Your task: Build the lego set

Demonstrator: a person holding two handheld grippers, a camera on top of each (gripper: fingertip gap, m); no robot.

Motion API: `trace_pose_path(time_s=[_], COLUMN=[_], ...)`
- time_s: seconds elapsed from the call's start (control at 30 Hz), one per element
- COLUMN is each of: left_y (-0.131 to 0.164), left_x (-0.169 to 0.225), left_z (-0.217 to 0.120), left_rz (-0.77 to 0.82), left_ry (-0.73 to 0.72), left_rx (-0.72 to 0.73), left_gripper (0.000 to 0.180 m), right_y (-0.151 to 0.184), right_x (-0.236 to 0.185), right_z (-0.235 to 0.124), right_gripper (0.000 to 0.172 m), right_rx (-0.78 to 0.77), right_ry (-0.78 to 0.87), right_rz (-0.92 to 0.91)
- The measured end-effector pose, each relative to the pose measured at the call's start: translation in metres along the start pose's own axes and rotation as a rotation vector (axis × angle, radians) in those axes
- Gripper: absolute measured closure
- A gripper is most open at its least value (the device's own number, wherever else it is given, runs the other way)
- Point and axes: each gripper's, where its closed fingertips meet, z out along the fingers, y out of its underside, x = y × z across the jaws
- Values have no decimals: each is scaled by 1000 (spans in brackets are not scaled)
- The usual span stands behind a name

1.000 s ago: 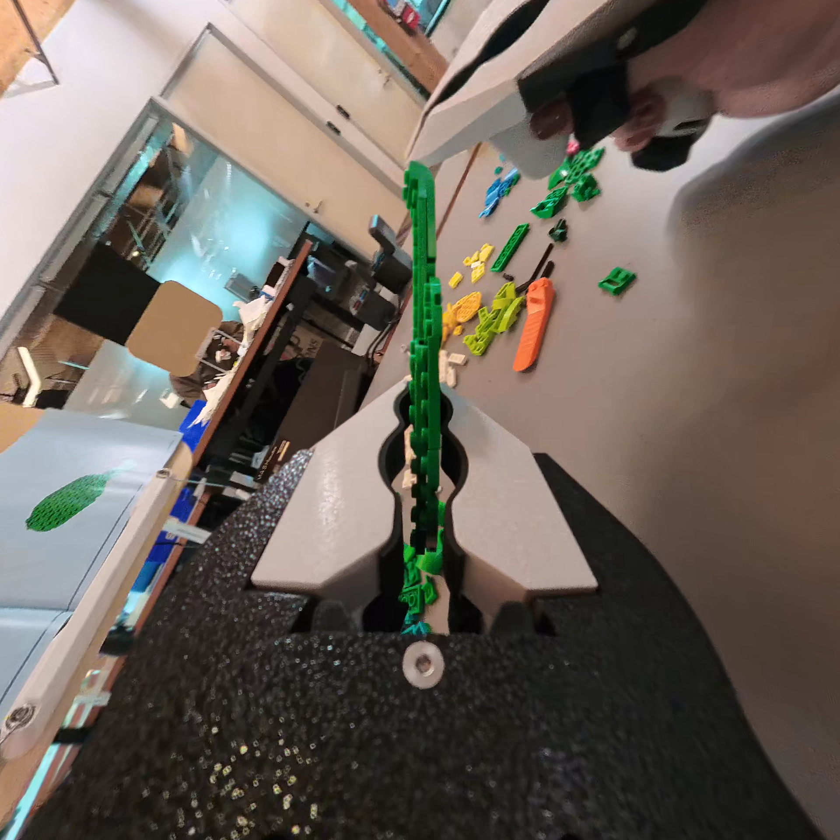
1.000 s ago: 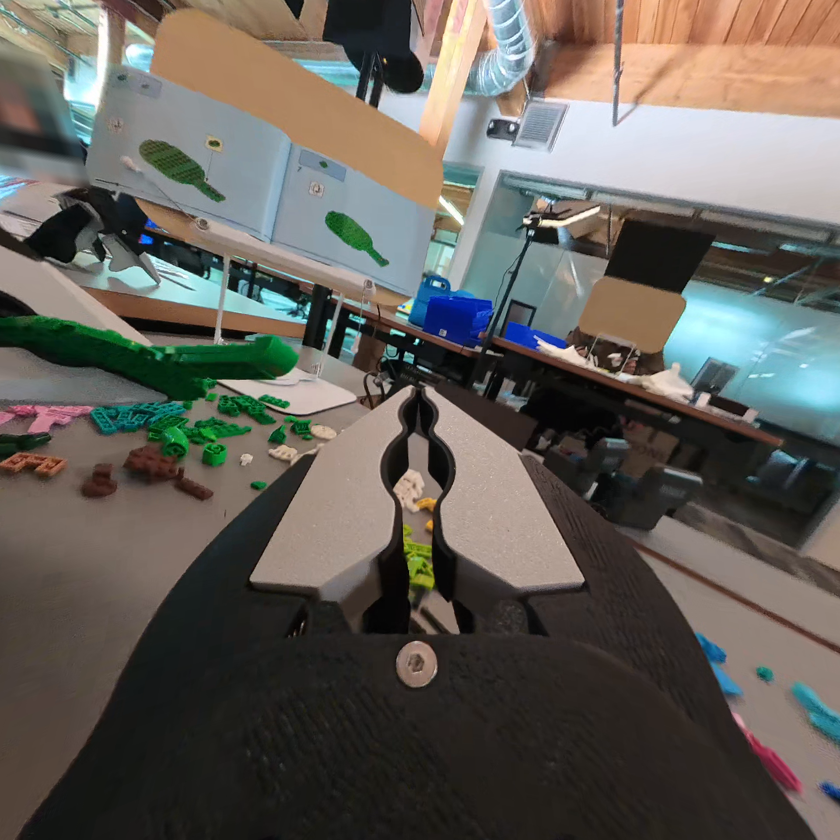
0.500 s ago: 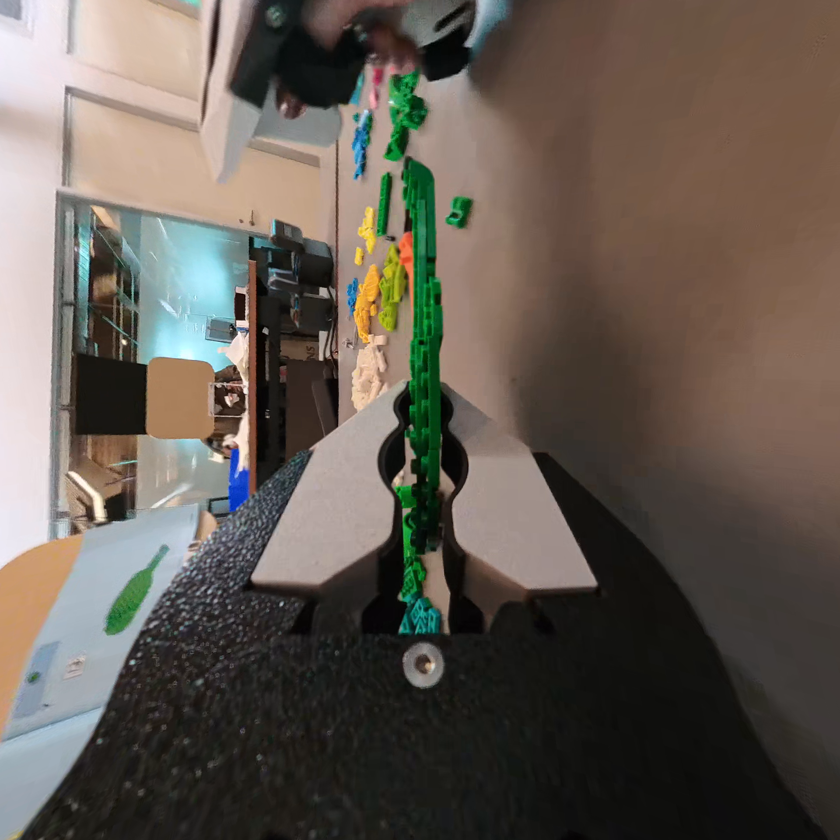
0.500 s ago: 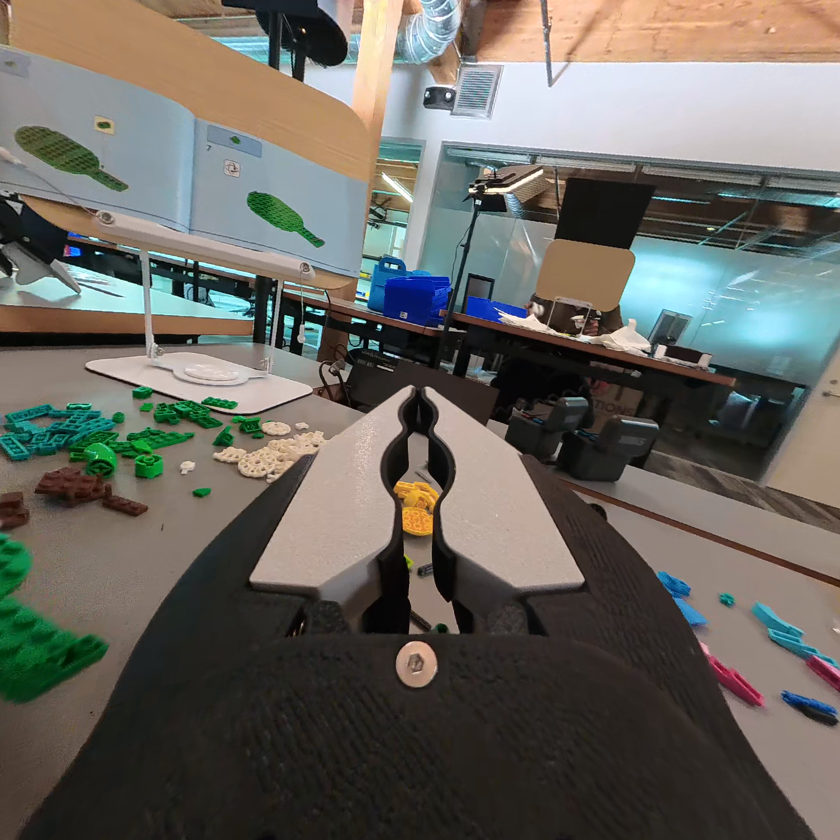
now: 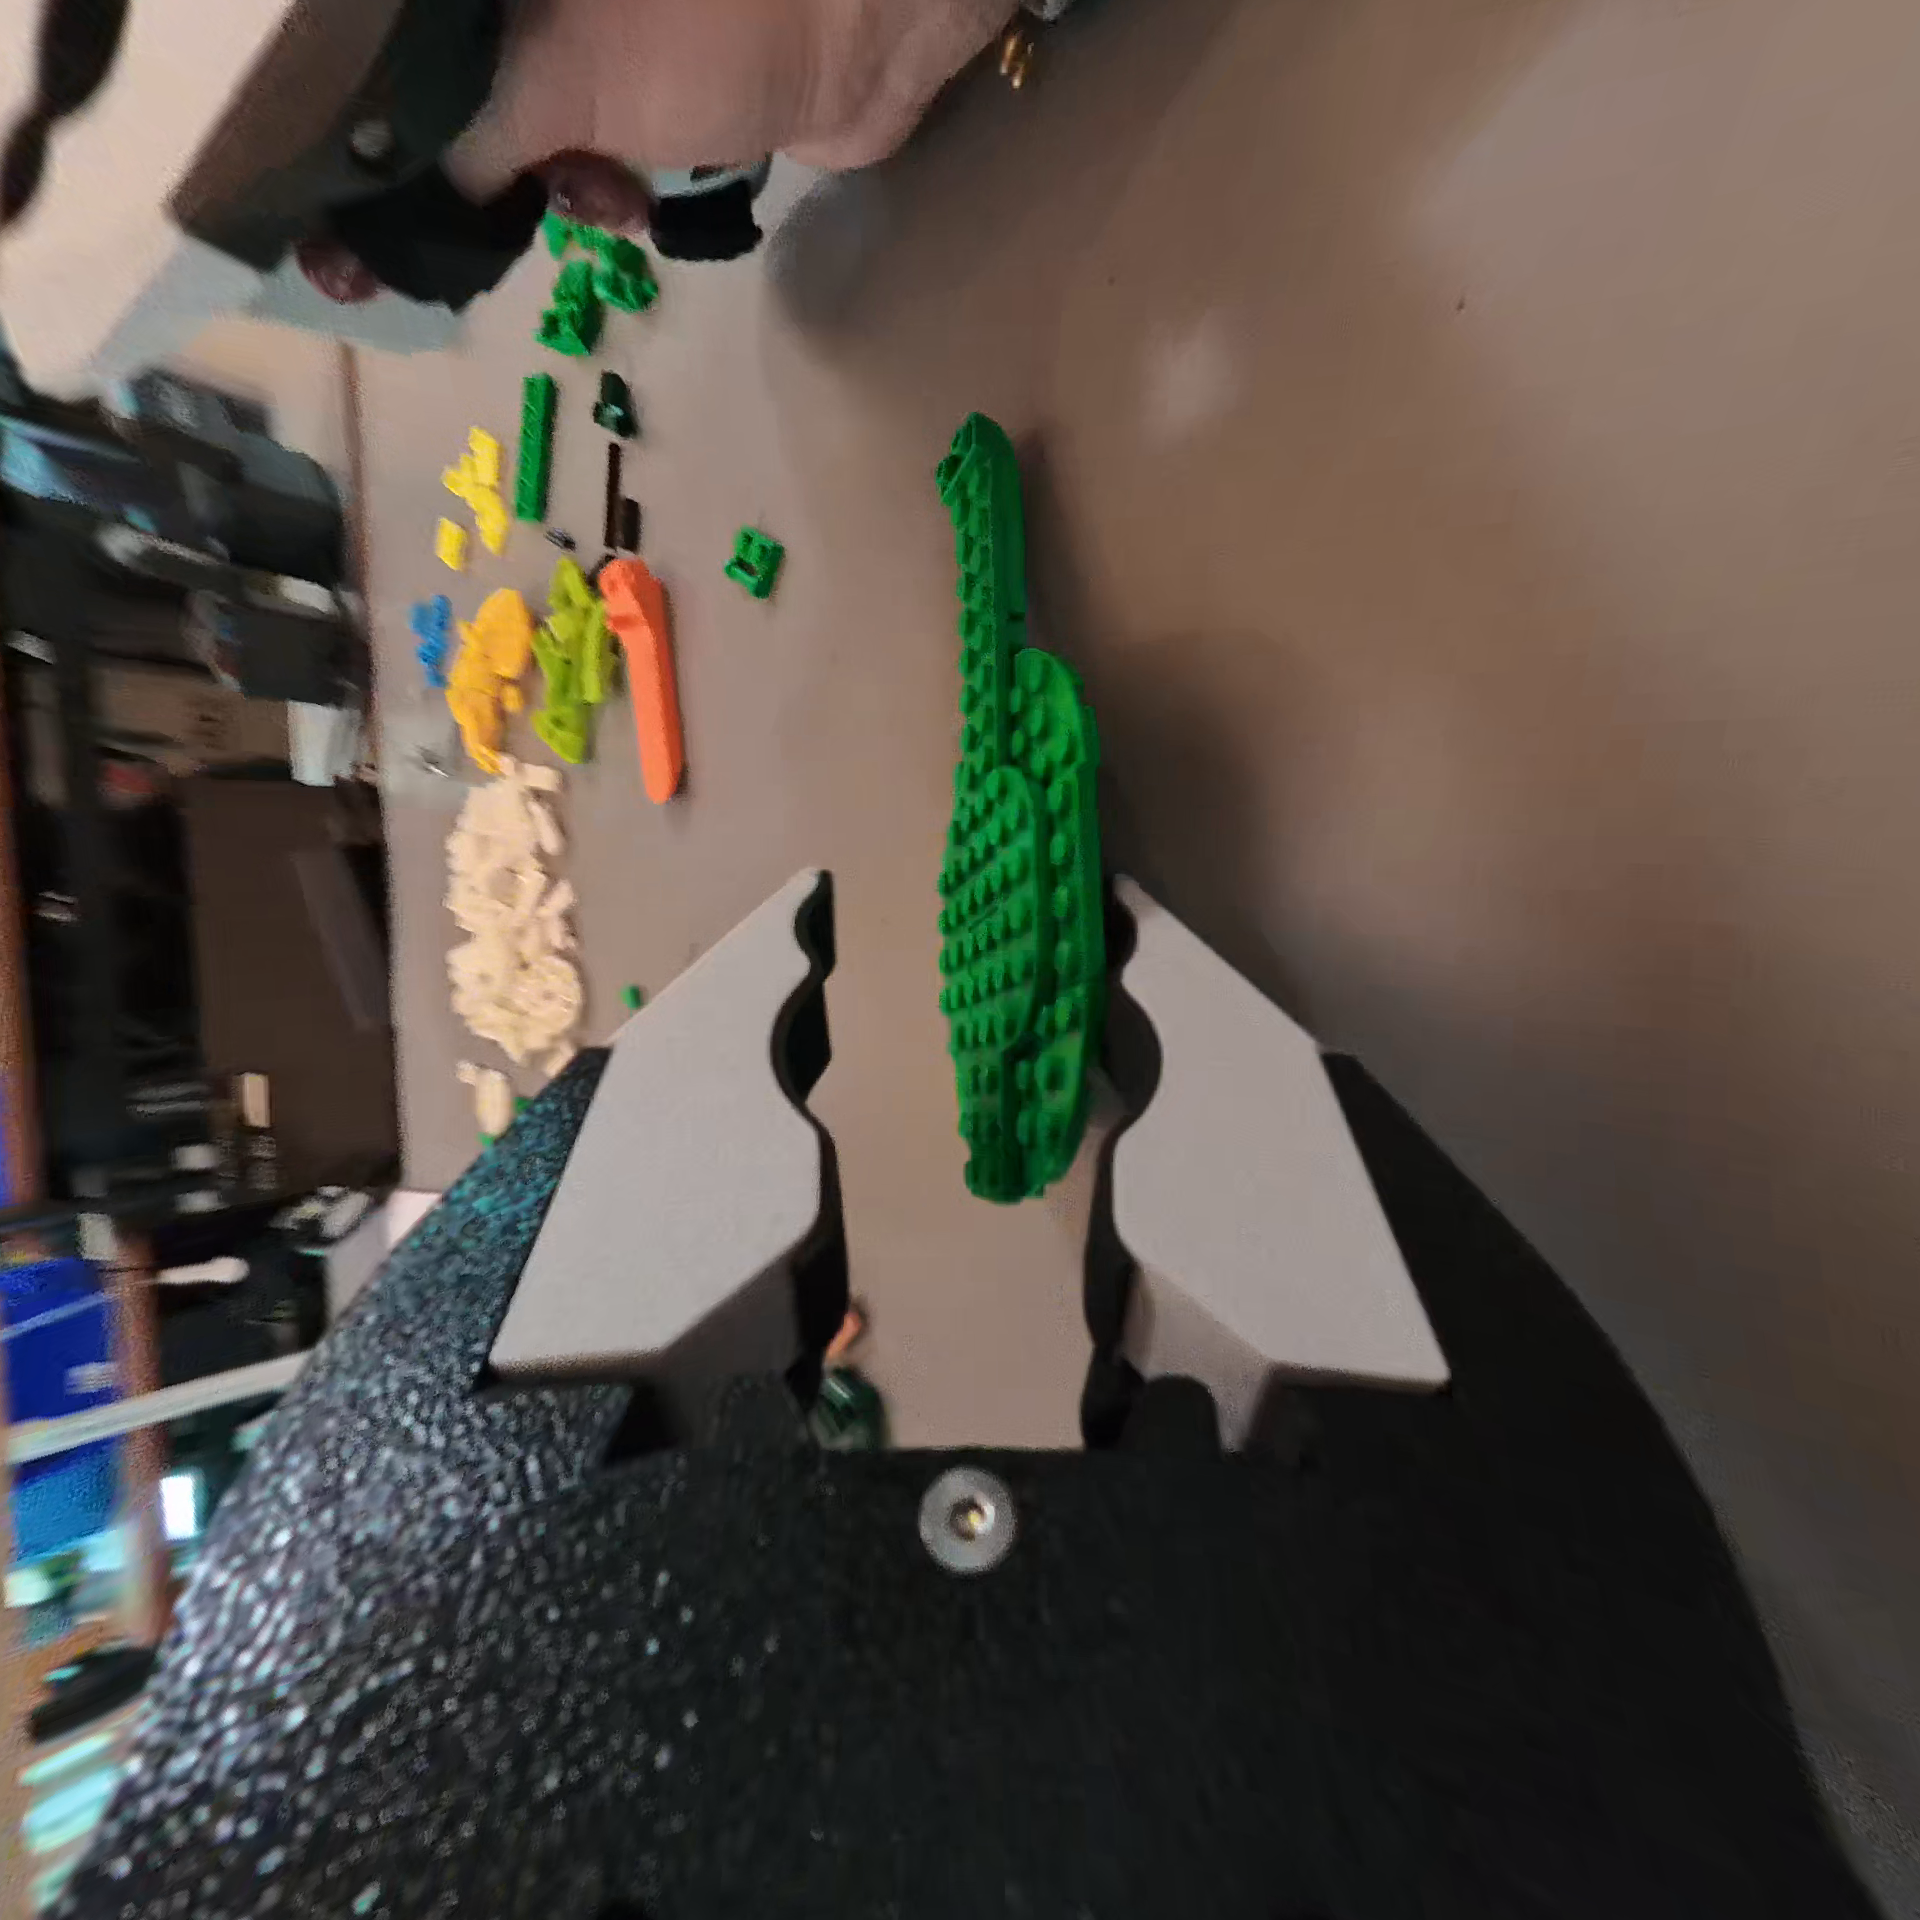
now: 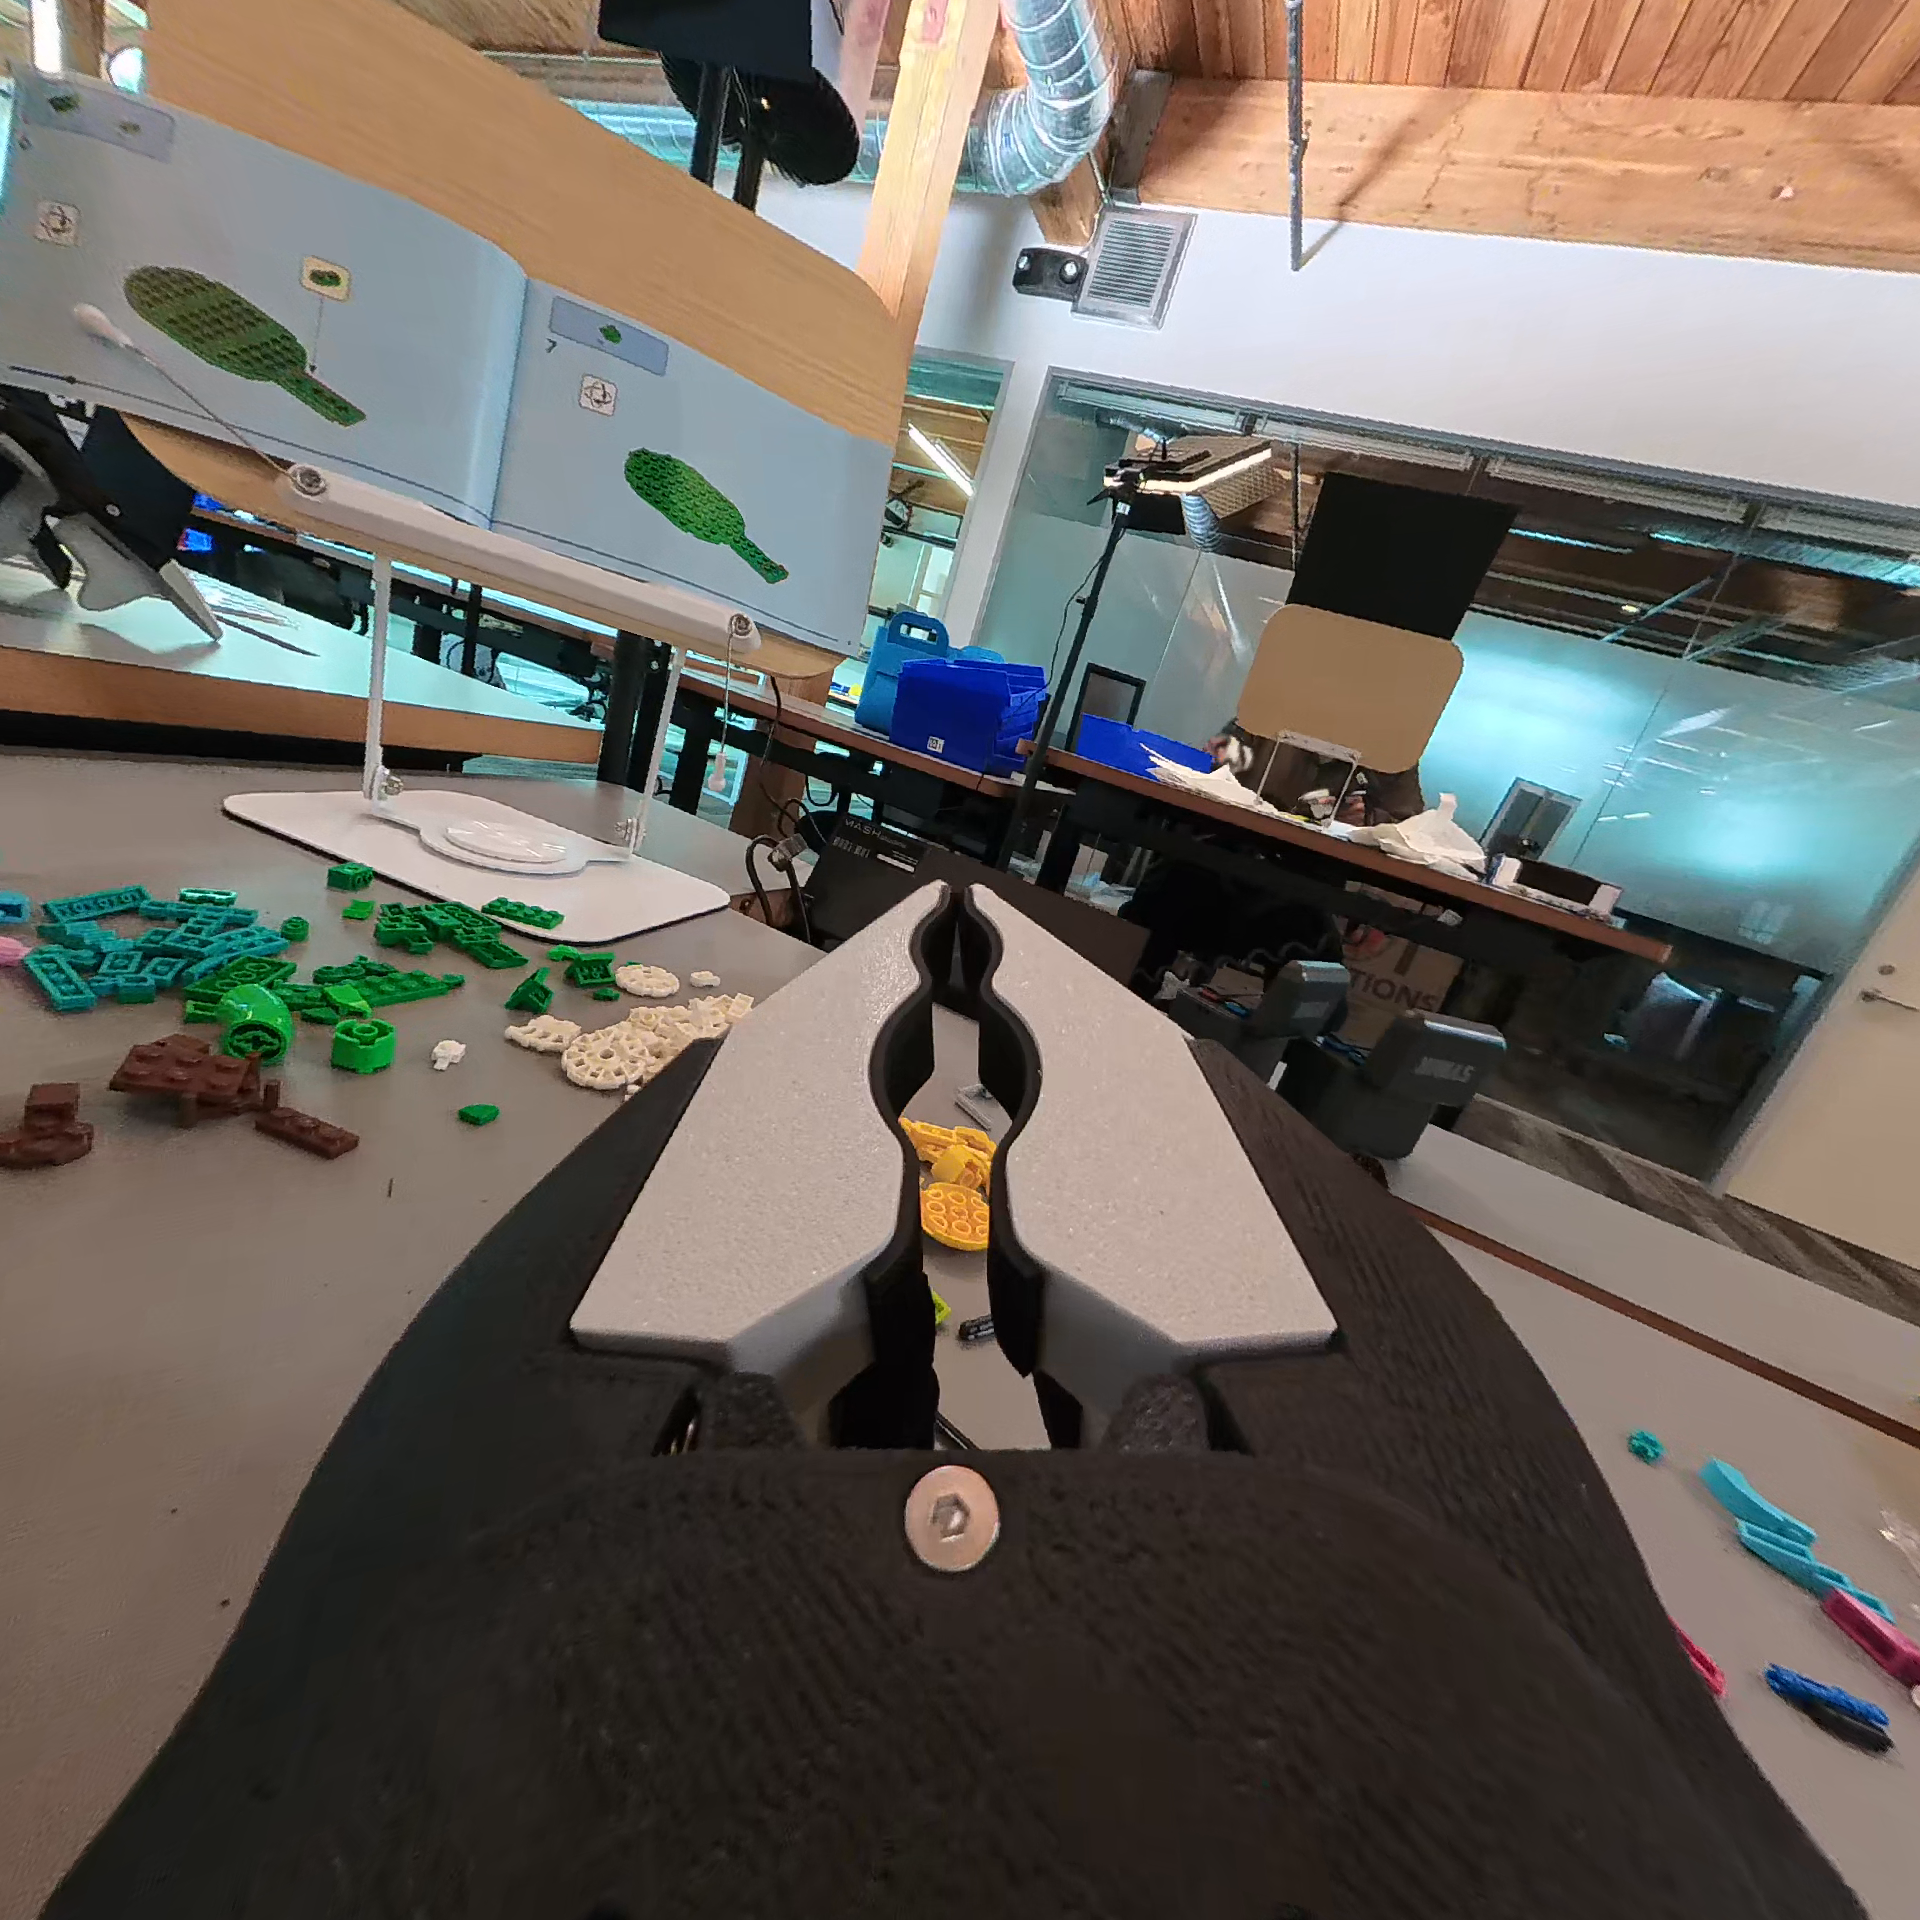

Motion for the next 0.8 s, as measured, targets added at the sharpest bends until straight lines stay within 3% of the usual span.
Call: trace_pose_path(time_s=[0.07, 0.13, 0.2, 0.23, 0.33, 0.43, 0.57, 0.6, 0.67, 0.8], left_y=[-4, -24, -35, -35, -8, 52, 132, 152, 196, 252], left_x=[15, 28, 18, 4, -82, -171, -228, -232, -234, -224], left_z=[-11, -29, -45, -50, -62, -101, -179, -194, -206, -207], left_rz=[-120, -297, -427, -468, -580, -741, -820, -804, -809, -915], left_ry=[155, 329, 369, 322, -103, -625, -1204, -1289, -1394, -1418], left_rx=[11, 128, 239, 280, 319, 328, 535, 575, 513, 566], left_gripper=[118, 107, 96, 95, 108, 119, 118, 115, 111, 109], right_y=[-1, -2, -2, -2, -1, -1, -2, -1, -2, -14], right_x=[0, 0, 1, 1, 0, -4, -13, -20, -31, -50], right_z=[0, -1, -1, -1, 0, 0, 1, 1, 2, 2], right_gripper=[172, 172, 172, 172, 172, 172, 172, 172, 172, 153], right_rx=[3, 10, 13, 13, 10, 12, 16, 15, 17, 26], right_ry=[-2, -5, -7, -7, -11, -27, -68, -98, -147, -197], right_rz=[2, -1, 3, 6, 6, -6, -49, -52, -65, -147])
